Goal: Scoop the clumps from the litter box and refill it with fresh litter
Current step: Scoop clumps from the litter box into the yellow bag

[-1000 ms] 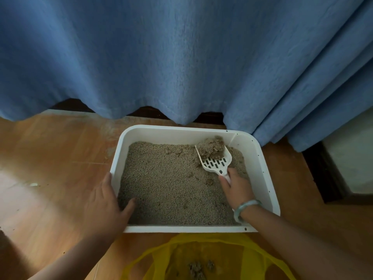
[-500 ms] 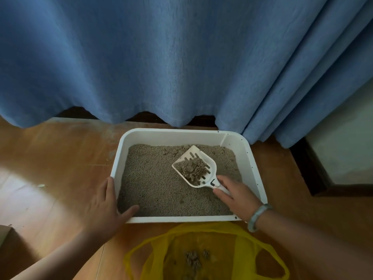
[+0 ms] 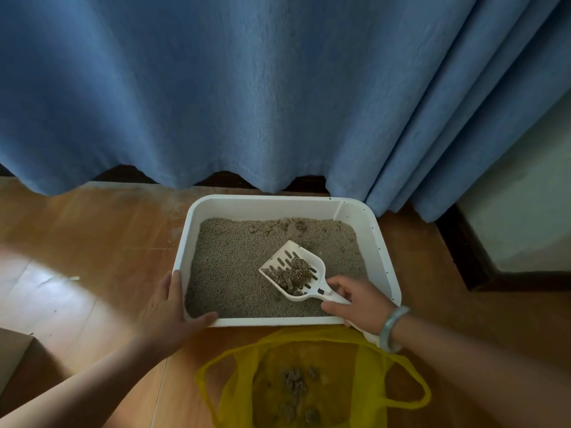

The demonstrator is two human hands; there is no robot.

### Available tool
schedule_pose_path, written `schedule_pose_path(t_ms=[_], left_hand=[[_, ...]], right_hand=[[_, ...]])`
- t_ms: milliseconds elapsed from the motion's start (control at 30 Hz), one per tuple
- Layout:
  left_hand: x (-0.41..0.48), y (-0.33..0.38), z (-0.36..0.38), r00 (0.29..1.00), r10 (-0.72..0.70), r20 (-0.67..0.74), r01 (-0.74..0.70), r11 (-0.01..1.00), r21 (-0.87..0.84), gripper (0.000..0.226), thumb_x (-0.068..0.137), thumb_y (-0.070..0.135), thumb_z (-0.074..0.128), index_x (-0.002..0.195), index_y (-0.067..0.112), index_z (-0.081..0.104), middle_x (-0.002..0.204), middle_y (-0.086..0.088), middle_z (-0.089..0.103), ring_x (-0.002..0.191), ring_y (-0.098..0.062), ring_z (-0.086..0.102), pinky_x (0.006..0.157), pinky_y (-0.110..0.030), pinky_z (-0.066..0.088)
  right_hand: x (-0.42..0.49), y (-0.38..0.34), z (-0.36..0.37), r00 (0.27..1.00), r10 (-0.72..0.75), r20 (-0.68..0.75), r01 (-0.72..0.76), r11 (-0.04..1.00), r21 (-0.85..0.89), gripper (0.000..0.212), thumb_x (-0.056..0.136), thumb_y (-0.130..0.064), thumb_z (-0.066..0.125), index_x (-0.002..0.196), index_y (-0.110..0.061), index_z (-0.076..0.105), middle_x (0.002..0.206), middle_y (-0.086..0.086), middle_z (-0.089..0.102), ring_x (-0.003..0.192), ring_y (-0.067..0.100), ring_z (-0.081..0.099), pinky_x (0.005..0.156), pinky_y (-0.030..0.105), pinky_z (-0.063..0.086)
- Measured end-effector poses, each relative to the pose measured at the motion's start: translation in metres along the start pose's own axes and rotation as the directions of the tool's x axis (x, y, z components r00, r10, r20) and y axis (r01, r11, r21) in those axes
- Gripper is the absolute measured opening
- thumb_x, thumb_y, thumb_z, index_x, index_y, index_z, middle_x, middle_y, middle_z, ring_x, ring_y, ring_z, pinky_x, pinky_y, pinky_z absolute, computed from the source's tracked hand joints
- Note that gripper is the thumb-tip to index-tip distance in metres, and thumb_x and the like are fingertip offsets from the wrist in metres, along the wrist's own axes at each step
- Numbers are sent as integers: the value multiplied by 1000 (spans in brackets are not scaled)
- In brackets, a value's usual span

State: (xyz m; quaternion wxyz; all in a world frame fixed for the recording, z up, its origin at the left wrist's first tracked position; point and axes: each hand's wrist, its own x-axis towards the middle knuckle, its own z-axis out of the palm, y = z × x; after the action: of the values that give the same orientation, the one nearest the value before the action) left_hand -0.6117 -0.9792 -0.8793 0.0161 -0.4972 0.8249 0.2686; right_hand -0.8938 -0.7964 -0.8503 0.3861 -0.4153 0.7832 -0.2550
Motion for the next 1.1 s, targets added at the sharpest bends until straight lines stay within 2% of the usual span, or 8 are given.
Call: schedule_pose_path(t_ms=[133,467,633,700,833,900,967,1100], left_hand=[[0,2,3,1000,-9,-22,10,1000,15,113,75,62,63,150,8,-1,158,-7,0,144,-25,8,114,-36,18],[-2,1,3,999,-34,12,34,998,60,110,77,67,56,150,10,-3,159,-6,-5,145,-25,6,114,-38,20],[-2,3,3,998,-45,33,42,997,67,110,78,67,55,150,10,-4,159,-6,-6,145,-25,6,114,-39,20],[-2,4,1,998,-49,43,45,996,72,109,79,66,55,150,10,-5,159,-7,-7,145,-25,5,114,-40,20],[-5,4,-1,998,-43,52,39,996,79,107,80,64,55,150,9,-4,158,-9,-7,145,-27,5,114,-42,20],[-6,4,-1,998,-44,53,40,996,75,106,81,63,56,150,9,-3,159,-9,-6,145,-27,5,114,-42,20],[-7,3,0,998,-50,49,47,997,69,105,81,62,56,151,10,-3,159,-9,-6,145,-27,5,114,-43,20],[-7,2,1,998,-53,41,50,996,67,105,81,62,56,151,10,-2,159,-9,-6,145,-27,5,114,-43,20]], right_hand=[[-8,0,1,999,11,30,-11,1000,-7,27,84,-25,69,107,-30,55,88,5,63,54,10,60,61,33,53],[-18,2,0,999,40,25,-39,999,-31,27,85,-26,67,110,-25,58,89,7,64,57,13,63,67,35,54],[-27,4,2,1000,9,-1,-9,998,54,28,84,-23,68,109,-28,58,88,5,65,75,23,67,65,33,56],[-37,7,4,1000,-13,1,13,995,102,28,84,-19,69,105,-33,57,86,3,64,77,20,66,66,29,56],[-62,22,10,998,-63,-4,63,994,85,31,81,-18,71,103,-37,60,84,1,65,78,14,65,70,32,54],[-74,33,16,995,-97,5,97,995,6,29,80,-19,72,101,-35,60,81,1,62,73,11,60,67,28,50],[-84,44,22,991,-118,58,125,981,-147,27,81,-24,70,98,-37,54,85,-7,59,77,5,57,68,22,48],[-91,50,27,976,-122,179,195,855,-481,23,89,-38,54,110,-29,50,105,-14,56,89,9,57,74,29,46]])
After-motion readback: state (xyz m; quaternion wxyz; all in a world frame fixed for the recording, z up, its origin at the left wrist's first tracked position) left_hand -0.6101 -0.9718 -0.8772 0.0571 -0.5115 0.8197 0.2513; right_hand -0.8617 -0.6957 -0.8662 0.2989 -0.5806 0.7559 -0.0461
